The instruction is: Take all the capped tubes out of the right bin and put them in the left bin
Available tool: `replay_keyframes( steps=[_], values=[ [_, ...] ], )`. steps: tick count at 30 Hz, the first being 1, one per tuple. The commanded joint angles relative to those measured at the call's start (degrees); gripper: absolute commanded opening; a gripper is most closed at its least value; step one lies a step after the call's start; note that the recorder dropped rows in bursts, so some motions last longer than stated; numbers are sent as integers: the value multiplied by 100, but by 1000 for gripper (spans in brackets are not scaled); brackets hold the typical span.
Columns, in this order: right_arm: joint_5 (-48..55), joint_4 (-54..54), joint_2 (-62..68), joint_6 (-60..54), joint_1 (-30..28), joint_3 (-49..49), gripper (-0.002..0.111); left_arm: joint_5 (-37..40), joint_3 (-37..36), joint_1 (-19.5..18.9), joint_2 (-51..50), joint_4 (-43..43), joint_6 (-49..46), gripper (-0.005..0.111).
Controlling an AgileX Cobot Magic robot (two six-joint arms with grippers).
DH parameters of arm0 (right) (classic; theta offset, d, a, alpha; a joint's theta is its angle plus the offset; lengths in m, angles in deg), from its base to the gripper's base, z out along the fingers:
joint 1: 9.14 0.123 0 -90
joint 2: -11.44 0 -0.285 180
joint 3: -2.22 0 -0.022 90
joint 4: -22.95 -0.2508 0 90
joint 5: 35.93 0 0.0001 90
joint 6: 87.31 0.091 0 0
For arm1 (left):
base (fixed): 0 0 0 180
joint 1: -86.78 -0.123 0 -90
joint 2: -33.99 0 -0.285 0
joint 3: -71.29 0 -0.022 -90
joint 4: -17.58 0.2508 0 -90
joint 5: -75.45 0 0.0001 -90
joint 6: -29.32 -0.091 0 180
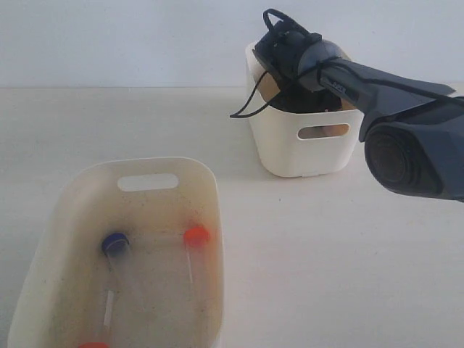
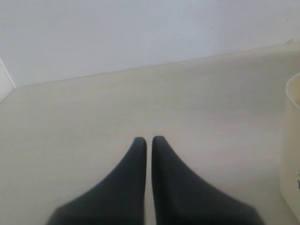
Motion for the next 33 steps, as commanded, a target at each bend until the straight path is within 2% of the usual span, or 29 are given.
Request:
replay_keyframes(
  steps=[1,4,12,14,19,27,33],
  values=[
    [31,23,71,-119,-59,20,51,-88,23,-6,11,-6,66,4],
    [31,23,119,-131,-59,20,44,-88,23,-6,11,-6,66,4],
    [31,-25,245,-145,-59,20,42,-88,23,-6,11,-6,66,4],
    [31,-25,259,-159,-59,20,33,-88,23,-6,11,-6,66,4],
    [31,-55,287,-464,-59,20,0,-88,23,-6,11,-6,66,4],
    [31,245,183,-440,-59,20,0,-88,23,-6,11,-6,66,4],
    [31,391,-403,-402,-46,31,0,-88,23,-6,11,-6,66,4]
  ],
)
